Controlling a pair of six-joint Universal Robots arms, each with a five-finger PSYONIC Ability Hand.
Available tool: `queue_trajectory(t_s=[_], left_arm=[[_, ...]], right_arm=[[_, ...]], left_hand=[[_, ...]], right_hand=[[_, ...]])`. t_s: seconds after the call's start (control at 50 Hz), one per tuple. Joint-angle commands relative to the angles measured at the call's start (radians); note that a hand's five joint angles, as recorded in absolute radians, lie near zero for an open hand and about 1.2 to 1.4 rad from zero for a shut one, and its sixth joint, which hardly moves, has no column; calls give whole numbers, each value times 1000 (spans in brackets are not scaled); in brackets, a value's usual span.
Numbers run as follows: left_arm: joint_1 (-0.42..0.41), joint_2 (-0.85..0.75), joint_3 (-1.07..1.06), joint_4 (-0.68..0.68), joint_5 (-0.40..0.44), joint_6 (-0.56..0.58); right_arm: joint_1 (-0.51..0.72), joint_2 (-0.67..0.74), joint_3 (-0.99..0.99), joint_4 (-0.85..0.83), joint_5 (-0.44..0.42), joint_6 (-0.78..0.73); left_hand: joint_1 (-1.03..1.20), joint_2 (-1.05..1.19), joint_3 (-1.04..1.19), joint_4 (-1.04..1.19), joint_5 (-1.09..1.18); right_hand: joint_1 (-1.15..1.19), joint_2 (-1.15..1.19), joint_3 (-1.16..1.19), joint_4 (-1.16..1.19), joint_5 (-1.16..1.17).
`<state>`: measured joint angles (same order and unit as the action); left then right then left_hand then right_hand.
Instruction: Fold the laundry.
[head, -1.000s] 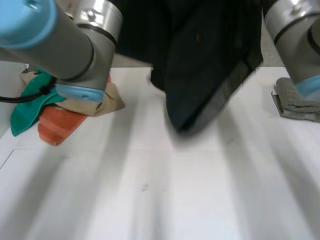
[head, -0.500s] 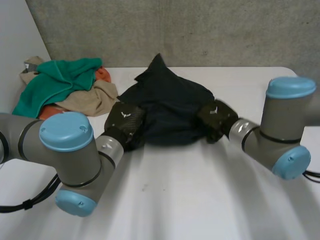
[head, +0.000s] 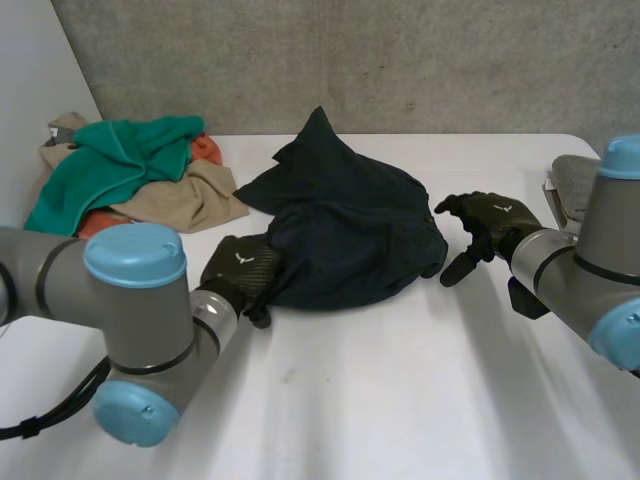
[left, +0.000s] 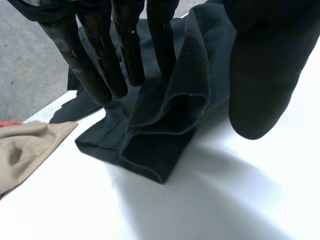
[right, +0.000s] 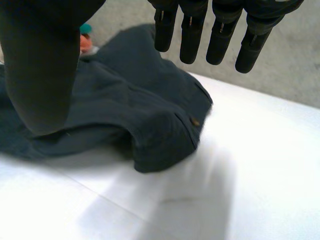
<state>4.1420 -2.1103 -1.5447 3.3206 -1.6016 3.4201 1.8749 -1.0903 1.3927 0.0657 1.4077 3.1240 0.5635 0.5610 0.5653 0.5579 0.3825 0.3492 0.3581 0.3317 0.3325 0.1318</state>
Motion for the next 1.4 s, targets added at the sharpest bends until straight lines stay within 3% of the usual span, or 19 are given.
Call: queue_trajectory(t_s=[0.02, 0.1, 0.24, 0.32, 0.34, 0.4, 0.46, 0.54, 0.56, 0.64, 0.72, 0.8, 0.92, 1.02, 1.08, 1.16, 1.26, 1.3, 1.4], left_arm=[[-3, -98, 98, 74, -9, 77], [0, -99, 109, 71, -26, 102], [-6, -24, 71, 71, -47, 96], [-8, 36, 40, 73, -50, 94], [-6, 59, 29, 73, -50, 94], [-2, 91, 17, 69, -50, 96], [12, 142, -12, 48, -41, 109], [30, 205, -51, -47, -12, 162], [40, 232, -69, -115, 0, 192], [53, 291, -106, -315, 35, 246], [44, 302, -117, -508, 74, 284], [17, 258, -89, -601, 100, 316], [-8, 112, 76, -547, 19, 367], [-11, 43, 364, -471, -89, 381], [-5, 38, 487, -393, -83, 360], [24, 46, 662, -58, -70, 280], [60, 73, 701, 276, -69, 220], [64, 84, 696, 295, -67, 215], [70, 119, 625, 186, -60, 200]], right_arm=[[15, 180, -139, 12, 54, 11], [47, 320, -294, 34, 57, 106], [81, 458, -463, 40, 73, 234], [87, 515, -524, 31, 114, 235], [87, 518, -524, 29, 140, 223], [89, 495, -500, 25, 183, 188], [95, 387, -420, 29, 201, 44], [92, 163, -250, 57, 140, -345], [89, 77, -162, 74, 111, -508], [67, -107, 32, 158, 68, -851], [52, -172, 146, 337, 59, -1056], [75, -107, 140, 448, 56, -1101], [104, 29, -32, 431, 80, -995], [113, 105, -318, 355, 120, -882], [127, 124, -449, 267, 122, -840], [135, 127, -624, -89, 132, -722], [115, 86, -590, -516, 134, -633], [112, 81, -578, -573, 126, -625], [107, 139, -623, -431, 65, -619]], left_hand=[[380, 382, 378, 385, 386], [831, 834, 829, 837, 838], [833, 835, 831, 838, 839], [833, 835, 831, 838, 839], [833, 835, 831, 838, 839], [833, 835, 831, 838, 839], [833, 835, 831, 838, 839], [833, 835, 831, 838, 839], [833, 835, 831, 838, 839], [833, 835, 831, 838, 839], [833, 835, 831, 838, 839], [833, 835, 831, 838, 839], [833, 835, 831, 838, 839], [833, 835, 831, 838, 839], [833, 835, 831, 838, 839], [833, 835, 831, 838, 839], [833, 835, 831, 838, 839], [833, 835, 831, 838, 839], [833, 835, 831, 838, 839]], right_hand=[[-16, -25, 1, 1, 27], [-16, -25, 1, 1, 27], [250, 242, 268, 267, 293], [793, 784, 810, 810, 836], [1044, 1036, 1062, 1061, 1087], [1047, 1038, 1065, 1064, 1090], [1047, 1038, 1065, 1064, 1090], [1047, 1038, 1065, 1064, 1090], [1047, 1038, 1065, 1064, 1090], [1047, 1038, 1065, 1064, 1090], [1047, 1038, 1065, 1064, 1090], [1047, 1038, 1065, 1064, 1090], [1047, 1038, 1065, 1064, 1090], [1047, 1038, 1065, 1064, 1090], [1047, 1038, 1065, 1064, 1090], [1047, 1038, 1065, 1064, 1090], [1047, 1038, 1065, 1064, 1090], [1047, 1038, 1065, 1064, 1090], [1047, 1038, 1065, 1064, 1090]])
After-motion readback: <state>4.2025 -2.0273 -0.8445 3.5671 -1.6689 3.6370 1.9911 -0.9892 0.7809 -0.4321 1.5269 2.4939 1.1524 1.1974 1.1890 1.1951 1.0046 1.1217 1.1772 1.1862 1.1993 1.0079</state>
